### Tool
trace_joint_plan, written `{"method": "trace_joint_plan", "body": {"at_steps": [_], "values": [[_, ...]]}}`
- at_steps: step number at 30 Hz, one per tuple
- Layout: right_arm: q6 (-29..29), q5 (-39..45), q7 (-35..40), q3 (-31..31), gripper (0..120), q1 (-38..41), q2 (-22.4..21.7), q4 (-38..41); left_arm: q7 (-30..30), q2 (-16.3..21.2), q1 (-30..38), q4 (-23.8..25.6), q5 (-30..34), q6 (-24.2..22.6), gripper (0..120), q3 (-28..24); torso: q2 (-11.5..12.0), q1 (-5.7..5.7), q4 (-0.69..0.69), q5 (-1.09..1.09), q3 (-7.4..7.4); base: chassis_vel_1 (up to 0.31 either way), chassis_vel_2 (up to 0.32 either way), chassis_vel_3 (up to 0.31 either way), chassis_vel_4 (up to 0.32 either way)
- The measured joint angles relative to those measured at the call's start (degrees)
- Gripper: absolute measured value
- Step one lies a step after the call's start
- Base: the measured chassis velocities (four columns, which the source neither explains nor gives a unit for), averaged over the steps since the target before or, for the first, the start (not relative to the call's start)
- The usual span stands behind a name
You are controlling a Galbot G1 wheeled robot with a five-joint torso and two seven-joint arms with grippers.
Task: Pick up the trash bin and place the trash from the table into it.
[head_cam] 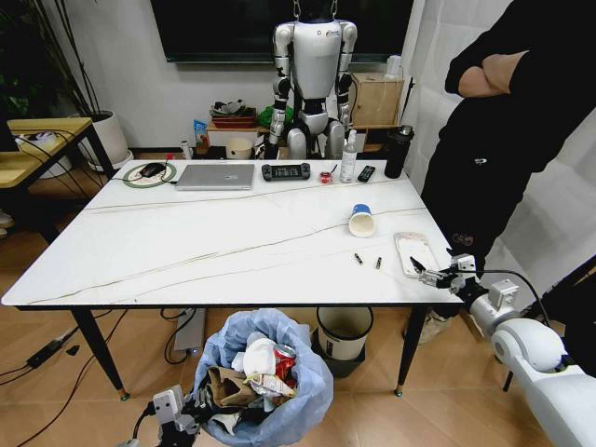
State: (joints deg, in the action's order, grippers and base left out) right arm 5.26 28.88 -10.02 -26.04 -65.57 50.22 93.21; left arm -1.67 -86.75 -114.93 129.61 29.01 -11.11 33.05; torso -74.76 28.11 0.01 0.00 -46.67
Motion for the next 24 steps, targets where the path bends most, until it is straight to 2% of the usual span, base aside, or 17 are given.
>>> {"method": "trace_joint_plan", "body": {"at_steps": [18,20,24], "values": [[1.78,-4.28,1.43,3.66,100,3.28,0.41,-4.96,-0.15,-0.19,0.97,-0.64,0.05,-0.25,0,-0.04,0.0,0.0,0.0,0.0,0.0,0.0,0.0,0.0,0.0],[1.83,-4.74,1.47,3.65,97,3.37,0.44,-5.3,-0.16,-0.2,1.04,-0.7,0.07,-0.27,0,-0.05,0.0,0.0,0.0,0.0,0.0,0.0,0.0,0.0,0.0],[1.97,-4.99,1.63,3.43,81,3.78,0.56,-5.77,-0.19,-0.23,1.12,-0.81,0.16,-0.32,0,-0.09,0.0,0.0,0.0,0.0,0.0,0.0,0.0,0.0,0.0]]}}
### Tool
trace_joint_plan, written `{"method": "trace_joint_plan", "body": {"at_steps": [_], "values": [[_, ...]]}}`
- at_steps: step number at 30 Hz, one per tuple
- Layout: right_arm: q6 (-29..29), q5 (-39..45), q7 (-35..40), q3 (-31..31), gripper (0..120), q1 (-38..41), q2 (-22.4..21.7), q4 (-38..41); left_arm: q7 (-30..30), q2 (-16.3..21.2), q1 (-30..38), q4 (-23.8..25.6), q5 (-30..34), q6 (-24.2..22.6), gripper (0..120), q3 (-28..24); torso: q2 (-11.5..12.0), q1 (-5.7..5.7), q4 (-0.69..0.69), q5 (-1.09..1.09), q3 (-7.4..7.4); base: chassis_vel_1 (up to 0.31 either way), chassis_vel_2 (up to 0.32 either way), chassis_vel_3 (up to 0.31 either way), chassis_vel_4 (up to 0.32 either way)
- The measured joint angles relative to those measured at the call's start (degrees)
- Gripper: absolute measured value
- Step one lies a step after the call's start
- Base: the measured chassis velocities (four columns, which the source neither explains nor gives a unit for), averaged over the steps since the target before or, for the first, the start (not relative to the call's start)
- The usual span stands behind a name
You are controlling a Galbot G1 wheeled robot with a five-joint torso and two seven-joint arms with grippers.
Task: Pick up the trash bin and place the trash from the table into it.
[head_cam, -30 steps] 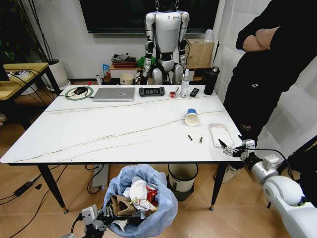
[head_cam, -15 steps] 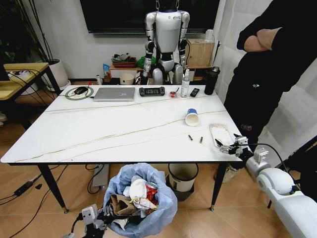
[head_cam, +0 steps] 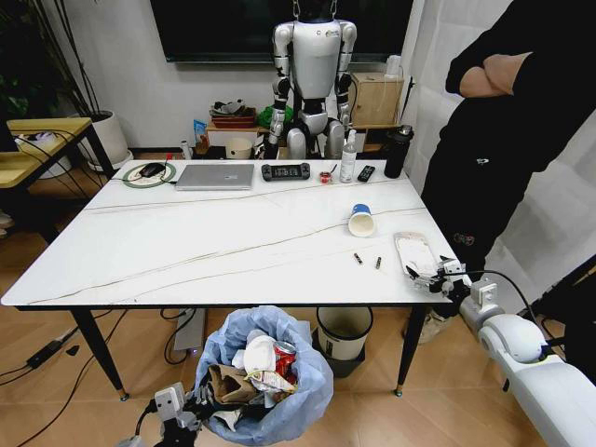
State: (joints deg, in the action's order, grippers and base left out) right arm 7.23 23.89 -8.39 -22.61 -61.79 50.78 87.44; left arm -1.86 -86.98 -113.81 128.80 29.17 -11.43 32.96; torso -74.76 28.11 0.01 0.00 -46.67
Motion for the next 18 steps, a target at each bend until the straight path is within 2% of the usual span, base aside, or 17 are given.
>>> {"method": "trace_joint_plan", "body": {"at_steps": [3,5,9,11,13,16,17,18], "values": [[0.05,0.02,0.07,-0.1,69,0.05,0.15,0.0,-0.02,0.06,0.02,-0.04,0.09,-0.02,0,0.06,0.0,0.0,0.0,0.0,0.0,0.0,0.0,0.0,0.0],[0.05,0.02,0.08,-0.11,65,0.05,0.23,0.0,-0.04,0.11,0.04,-0.04,0.13,-0.03,0,0.1,0.0,0.0,0.0,0.0,0.0,0.0,0.0,0.0,0.0],[0.18,0.01,0.1,-0.11,47,-0.08,0.41,0.08,-0.22,0.31,0.24,-0.04,0.44,-0.18,0,0.21,0.0,0.0,0.0,0.0,0.0,0.0,0.0,0.0,0.0],[0.23,0.02,0.15,-0.11,44,-0.09,0.43,0.12,-0.33,0.36,0.3,-0.04,0.54,-0.25,0,0.22,0.0,0.0,0.0,0.0,0.0,0.0,0.0,0.0,0.0],[0.34,0.1,0.24,-0.16,32,-0.11,0.45,0.19,-0.43,0.41,0.38,-0.04,0.68,-0.33,0,0.21,0.0,0.0,0.0,0.0,0.0,0.0,0.0,0.0,0.0],[0.38,0.19,0.28,-0.36,24,-0.19,0.44,0.24,-0.47,0.49,0.44,-0.04,0.75,-0.36,0,0.19,0.0,-0.01,0.0,0.0,0.0,0.0,0.0,0.0,0.0],[0.38,0.24,0.28,-0.49,18,-0.29,0.44,0.27,-0.48,0.55,0.47,-0.04,0.77,-0.37,0,0.18,0.0,-0.01,0.0,0.0,0.0,0.0,0.0,0.0,0.0],[0.38,0.24,0.28,-0.49,18,-0.29,0.44,0.27,-0.48,0.55,0.47,-0.04,0.77,-0.37,0,0.18,0.0,-0.01,0.0,0.0,0.0,0.0,0.0,0.0,0.0]]}}
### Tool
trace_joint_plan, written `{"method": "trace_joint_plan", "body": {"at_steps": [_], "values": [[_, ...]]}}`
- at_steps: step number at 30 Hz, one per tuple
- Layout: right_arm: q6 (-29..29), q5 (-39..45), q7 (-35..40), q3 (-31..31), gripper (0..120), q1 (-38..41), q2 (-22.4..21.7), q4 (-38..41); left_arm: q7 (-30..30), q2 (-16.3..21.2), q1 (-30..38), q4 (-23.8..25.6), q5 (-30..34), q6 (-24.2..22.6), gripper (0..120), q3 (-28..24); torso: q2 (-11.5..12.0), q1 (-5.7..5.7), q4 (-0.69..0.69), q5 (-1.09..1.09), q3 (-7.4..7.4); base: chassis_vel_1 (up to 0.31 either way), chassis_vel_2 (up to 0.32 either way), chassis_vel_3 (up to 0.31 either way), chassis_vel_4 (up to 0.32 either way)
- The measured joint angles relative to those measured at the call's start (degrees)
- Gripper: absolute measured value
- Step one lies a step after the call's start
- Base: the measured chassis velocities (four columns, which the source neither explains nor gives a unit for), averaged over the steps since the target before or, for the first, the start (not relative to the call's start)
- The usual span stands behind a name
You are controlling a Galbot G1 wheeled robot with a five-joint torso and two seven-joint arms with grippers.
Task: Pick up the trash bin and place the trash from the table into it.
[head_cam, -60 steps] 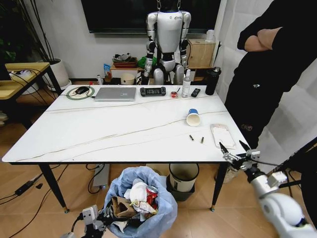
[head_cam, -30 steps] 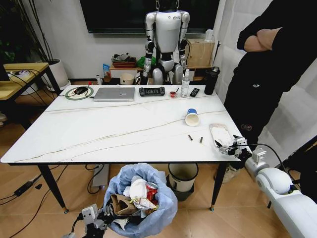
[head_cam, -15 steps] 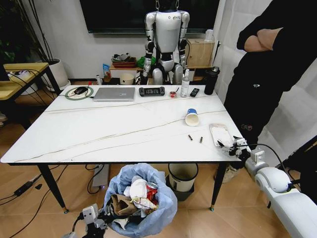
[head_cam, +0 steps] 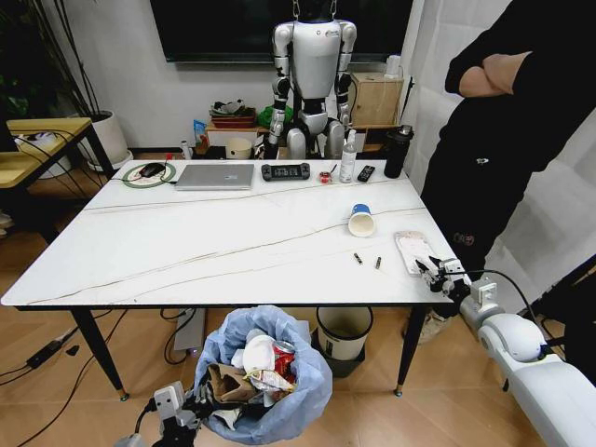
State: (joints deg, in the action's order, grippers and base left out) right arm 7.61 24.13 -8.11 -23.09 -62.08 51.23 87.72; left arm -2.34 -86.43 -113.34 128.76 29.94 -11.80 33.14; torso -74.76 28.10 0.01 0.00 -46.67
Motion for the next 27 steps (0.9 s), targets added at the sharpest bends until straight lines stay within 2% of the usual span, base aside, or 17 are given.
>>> {"method": "trace_joint_plan", "body": {"at_steps": [3,5,15,21,27], "values": [[0.0,0.6,0.02,-0.22,4,-0.22,0.04,0.15,0.0,0.21,0.02,0.0,0.29,0.0,0,0.0,0.0,0.0,0.0,0.0,0.0,0.0,0.0,0.0,0.0],[0.0,0.88,0.04,-0.25,0,-0.28,0.09,0.3,0.0,0.29,0.02,0.04,0.4,0.0,0,0.02,0.0,0.0,0.0,0.0,0.0,0.0,0.0,0.0,0.0],[0.0,3.78,-0.23,-2.35,0,-1.67,-0.29,3.04,0.01,0.75,0.0,0.32,0.61,-0.11,0,-0.21,0.0,0.0,0.0,0.0,0.0,0.0,0.0,0.0,0.0],[-1.04,10.66,-1.44,-5.33,0,-5.89,-2.11,11.57,0.28,1.07,-0.21,0.36,0.6,-0.1,0,-0.58,0.0,0.0,0.0,-0.03,0.0,0.0,0.0,0.0,0.0],[-4.21,20.77,-2.89,-6.06,0,-11.74,-4.16,23.86,0.44,1.64,-0.43,0.43,0.8,-0.02,0,-0.64,0.0,0.0,0.0,0.01,0.0,0.0,0.0,0.0,0.0]]}}
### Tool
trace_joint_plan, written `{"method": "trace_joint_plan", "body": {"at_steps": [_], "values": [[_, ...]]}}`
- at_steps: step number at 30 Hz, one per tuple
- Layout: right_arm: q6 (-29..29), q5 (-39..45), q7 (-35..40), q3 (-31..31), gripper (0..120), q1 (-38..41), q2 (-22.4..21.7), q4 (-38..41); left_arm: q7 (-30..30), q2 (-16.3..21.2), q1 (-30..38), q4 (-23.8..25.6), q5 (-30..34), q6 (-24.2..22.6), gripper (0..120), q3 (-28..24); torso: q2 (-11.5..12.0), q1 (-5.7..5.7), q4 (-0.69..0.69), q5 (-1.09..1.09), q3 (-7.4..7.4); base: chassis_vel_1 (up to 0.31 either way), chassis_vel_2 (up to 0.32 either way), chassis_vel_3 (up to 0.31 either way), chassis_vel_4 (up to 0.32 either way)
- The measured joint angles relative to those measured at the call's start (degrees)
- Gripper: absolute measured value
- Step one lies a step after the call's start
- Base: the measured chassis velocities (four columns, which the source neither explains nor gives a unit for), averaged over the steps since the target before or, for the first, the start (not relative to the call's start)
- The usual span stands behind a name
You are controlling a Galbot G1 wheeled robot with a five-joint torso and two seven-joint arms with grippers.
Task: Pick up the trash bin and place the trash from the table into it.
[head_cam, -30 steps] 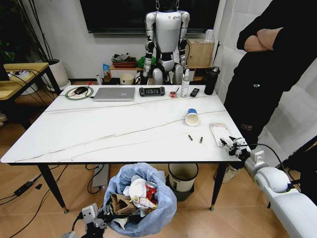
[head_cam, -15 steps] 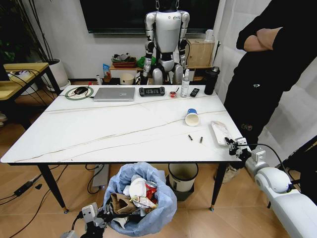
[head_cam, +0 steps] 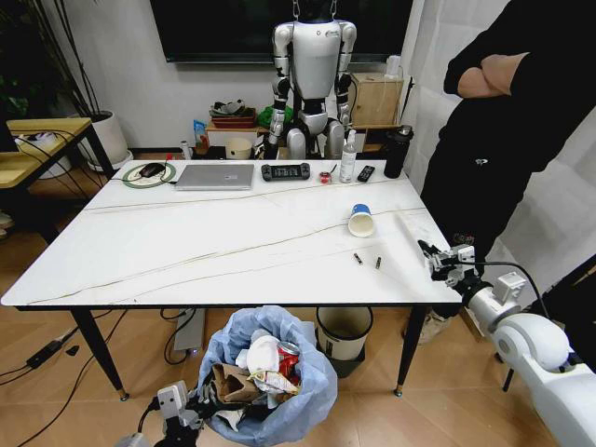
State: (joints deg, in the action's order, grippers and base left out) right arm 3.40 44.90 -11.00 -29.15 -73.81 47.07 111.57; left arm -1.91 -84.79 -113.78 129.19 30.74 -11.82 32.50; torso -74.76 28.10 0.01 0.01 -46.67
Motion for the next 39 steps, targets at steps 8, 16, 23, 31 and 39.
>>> {"method": "trace_joint_plan", "body": {"at_steps": [8,16,23,31,39], "values": [[-0.69,6.86,0.48,1.38,0,-7.24,-3.63,15.63,0.01,0.23,-0.11,0.65,0.39,-0.03,0,0.01,0.0,0.0,-0.01,-0.03,0.0,0.0,0.0,0.0,0.0],[-2.58,3.25,0.47,3.17,0,-20.28,-6.44,24.71,-0.03,0.65,-0.02,1.06,0.76,-0.64,0,-0.15,0.0,0.0,0.01,-0.02,0.01,0.0,0.0,0.0,0.0],[-3.86,-2.64,-0.13,12.62,0,-20.58,-5.44,23.4,-0.83,1.24,0.06,1.51,3.55,-1.95,0,0.1,0.0,0.0,0.0,0.0,0.0,0.0,0.0,0.0,0.0],[-4.1,0.81,0.54,22.29,0,-12.97,-5.98,22.77,-1.3,0.11,0.21,1.42,4.46,-2.69,0,-0.14,0.0,0.01,-0.01,-0.01,0.0,0.0,0.0,0.0,0.0],[-4.21,-0.34,0.68,28.34,0,-10.88,-6.58,20.72,-1.56,-1.49,0.1,1.7,4.12,-3.11,0,-0.26,0.0,0.01,0.01,-0.02,0.0,0.0,0.0,0.0,0.0]]}}
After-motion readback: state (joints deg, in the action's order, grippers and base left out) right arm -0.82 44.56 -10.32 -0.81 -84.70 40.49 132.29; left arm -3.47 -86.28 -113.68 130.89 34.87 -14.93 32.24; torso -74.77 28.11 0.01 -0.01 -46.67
